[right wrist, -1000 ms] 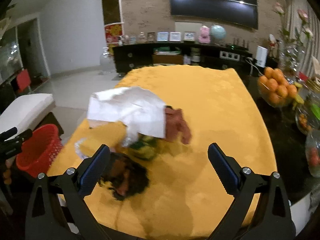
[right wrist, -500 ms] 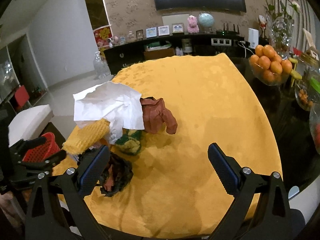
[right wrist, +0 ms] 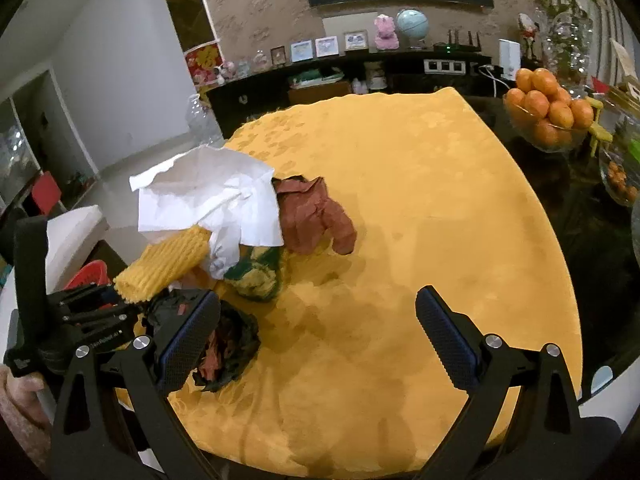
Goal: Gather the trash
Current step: 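Move both tools back to the table and grasp the white snack wrapper with the left tool, then grasp the black and brown crumpled bag with the right tool while the left tool holds the wrapper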
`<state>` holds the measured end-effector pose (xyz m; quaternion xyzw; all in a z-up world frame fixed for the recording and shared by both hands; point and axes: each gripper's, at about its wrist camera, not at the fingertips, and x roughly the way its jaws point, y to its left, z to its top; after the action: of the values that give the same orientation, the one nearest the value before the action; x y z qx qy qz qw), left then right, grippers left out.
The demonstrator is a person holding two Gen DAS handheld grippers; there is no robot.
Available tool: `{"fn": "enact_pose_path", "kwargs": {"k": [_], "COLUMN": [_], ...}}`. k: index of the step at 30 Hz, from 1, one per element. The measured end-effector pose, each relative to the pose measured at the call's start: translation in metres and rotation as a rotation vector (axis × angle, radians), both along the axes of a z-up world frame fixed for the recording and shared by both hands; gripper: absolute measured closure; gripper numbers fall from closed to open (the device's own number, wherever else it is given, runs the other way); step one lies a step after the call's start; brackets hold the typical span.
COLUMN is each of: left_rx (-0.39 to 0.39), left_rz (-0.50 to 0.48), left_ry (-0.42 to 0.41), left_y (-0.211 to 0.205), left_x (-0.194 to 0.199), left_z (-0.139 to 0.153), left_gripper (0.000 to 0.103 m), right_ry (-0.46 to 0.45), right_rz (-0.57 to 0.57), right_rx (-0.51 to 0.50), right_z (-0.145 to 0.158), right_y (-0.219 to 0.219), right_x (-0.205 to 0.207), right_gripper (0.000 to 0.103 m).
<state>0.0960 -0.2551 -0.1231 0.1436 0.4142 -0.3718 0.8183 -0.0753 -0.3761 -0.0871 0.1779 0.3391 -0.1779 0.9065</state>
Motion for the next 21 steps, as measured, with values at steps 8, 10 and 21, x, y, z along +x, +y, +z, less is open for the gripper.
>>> {"fn": "enact_pose_path", "kwargs": {"k": [8,10,21], "left_rx": [-0.064,-0.075,-0.081], "left_rz": [0.041,0.055,0.131], "left_ry": [-0.003,-0.029,-0.116], "left_y": [0.027,0.036,0.073], "left_x": [-0.007,-0.011,-0.023], "left_z": [0.021,0.028,0.046], "left_gripper": [0.077,0.077,0.077], "right_ry": [-0.019,-0.020,0.052], "right_rz": [0.104,0.130,0.257], "right_rx": [-0.010,-0.007,-0.033], "right_z": [-0.001,-0.001,-0.017], "right_y": [0.021,0.026,0.066], "right_x": [0.007,0.011,0.045], "right_gripper": [0.007,0.008,0.008]}}
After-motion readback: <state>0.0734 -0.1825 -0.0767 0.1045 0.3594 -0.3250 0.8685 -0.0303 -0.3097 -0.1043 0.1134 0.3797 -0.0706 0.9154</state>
